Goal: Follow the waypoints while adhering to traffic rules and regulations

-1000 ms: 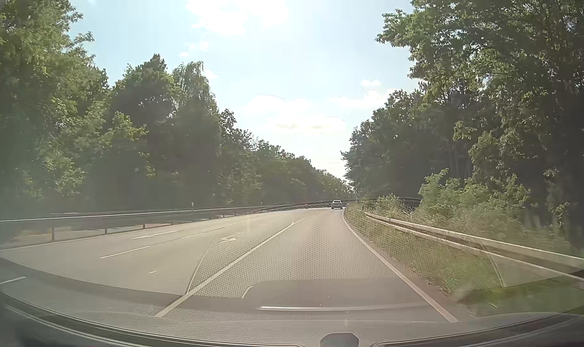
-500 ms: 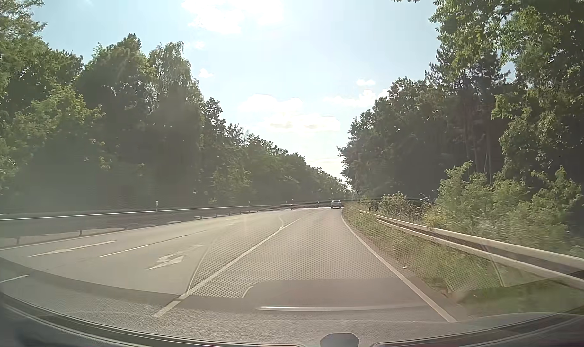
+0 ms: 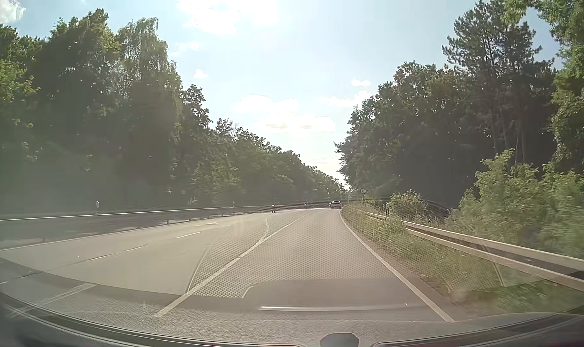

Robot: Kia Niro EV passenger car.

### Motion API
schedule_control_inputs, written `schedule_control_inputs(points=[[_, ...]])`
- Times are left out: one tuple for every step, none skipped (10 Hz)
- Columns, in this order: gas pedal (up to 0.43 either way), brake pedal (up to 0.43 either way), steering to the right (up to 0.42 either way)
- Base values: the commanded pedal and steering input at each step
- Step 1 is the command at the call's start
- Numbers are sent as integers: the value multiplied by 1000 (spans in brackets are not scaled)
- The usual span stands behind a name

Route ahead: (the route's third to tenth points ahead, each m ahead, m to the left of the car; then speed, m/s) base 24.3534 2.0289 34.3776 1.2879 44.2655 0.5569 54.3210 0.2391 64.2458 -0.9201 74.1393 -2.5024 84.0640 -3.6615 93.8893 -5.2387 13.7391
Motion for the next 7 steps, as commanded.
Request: schedule_control_inputs(points=[[512, 30, 6], [512, 30, 7], [512, 30, 7], [512, 37, 7], [512, 30, 7], [512, 37, 7], [512, 37, 7]])
